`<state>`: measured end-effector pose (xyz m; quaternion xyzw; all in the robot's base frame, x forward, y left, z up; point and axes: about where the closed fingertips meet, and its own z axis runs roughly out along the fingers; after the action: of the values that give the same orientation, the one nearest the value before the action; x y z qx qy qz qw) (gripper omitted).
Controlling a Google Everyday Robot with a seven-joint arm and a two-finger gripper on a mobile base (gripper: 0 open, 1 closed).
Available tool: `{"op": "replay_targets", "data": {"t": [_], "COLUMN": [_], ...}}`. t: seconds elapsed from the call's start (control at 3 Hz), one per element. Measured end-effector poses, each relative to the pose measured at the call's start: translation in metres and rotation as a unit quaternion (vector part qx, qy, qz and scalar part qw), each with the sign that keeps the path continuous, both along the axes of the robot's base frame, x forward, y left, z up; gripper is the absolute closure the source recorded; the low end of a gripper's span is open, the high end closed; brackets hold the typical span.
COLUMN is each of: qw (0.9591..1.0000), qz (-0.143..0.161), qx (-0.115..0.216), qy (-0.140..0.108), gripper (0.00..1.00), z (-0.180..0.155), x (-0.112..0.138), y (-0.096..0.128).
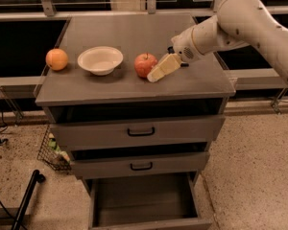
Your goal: Place apple into bottom drawer
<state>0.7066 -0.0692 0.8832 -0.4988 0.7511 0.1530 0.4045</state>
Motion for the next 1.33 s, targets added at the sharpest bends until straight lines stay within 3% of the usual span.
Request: {"op": "replay_targets", "data": {"t": [0.67,1.33], "qw": [0.9993,0.9972], "qz": [0.026,0.056], "qx": [0.017,0.027], "qy": [0.018,0.041], "gripper": [0.00,0.00], "z": [-0.016,-0.024], "x": [0.012,-0.002], "y": [0.030,0.054]}}
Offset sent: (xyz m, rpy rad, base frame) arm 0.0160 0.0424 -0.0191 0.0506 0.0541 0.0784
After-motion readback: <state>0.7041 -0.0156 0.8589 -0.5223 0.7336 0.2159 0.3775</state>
